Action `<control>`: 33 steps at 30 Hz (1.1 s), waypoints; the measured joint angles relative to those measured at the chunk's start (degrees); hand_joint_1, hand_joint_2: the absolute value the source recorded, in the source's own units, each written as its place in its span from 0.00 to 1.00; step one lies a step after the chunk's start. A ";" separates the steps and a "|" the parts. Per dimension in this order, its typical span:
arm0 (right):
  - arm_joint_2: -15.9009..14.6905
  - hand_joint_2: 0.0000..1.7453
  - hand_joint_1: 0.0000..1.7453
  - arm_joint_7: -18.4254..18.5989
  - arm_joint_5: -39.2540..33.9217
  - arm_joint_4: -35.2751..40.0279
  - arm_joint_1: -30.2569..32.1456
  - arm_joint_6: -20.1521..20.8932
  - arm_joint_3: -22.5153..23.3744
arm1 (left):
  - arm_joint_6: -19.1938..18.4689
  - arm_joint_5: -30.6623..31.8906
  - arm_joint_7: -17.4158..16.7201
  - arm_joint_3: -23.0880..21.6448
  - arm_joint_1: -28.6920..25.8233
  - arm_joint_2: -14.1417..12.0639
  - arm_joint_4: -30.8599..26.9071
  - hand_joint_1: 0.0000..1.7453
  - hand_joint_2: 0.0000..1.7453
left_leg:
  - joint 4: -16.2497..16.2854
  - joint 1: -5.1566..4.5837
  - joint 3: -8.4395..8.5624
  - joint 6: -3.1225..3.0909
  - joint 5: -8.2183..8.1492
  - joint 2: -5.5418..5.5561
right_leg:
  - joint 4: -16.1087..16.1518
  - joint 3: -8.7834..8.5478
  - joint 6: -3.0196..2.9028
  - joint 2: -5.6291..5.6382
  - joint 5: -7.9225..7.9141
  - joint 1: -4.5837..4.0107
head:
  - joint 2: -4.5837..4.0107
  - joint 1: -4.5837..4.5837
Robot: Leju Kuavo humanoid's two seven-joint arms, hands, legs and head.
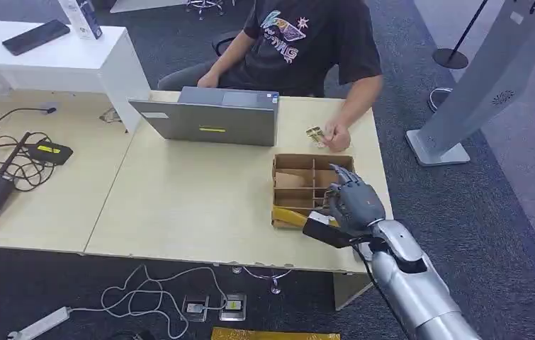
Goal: Pass the card to the sensor for recognition and then transmit it.
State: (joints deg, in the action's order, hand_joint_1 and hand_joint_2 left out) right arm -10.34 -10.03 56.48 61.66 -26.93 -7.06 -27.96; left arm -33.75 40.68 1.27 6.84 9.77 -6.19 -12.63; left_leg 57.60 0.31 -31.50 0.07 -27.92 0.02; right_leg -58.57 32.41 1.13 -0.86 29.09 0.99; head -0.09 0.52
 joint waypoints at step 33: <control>4.94 1.00 1.00 -5.79 3.10 -14.35 -26.06 -6.28 2.67 | 0.00 1.94 0.00 -0.46 0.98 0.39 -0.15 0.00 0.00 | 0.00 0.01 -0.02 0.01 0.02 -0.11 | -0.03 0.03 -0.03 0.10 -0.06 -0.01 | 0.00 0.02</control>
State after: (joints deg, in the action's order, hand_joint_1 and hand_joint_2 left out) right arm -5.40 -15.82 59.58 47.31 -52.99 -13.33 -25.29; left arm -33.75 42.62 1.27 6.38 10.75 -5.79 -12.79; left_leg 57.60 0.32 -31.52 0.08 -27.90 -0.09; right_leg -58.60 32.44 1.10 -0.77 29.02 0.98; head -0.09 0.55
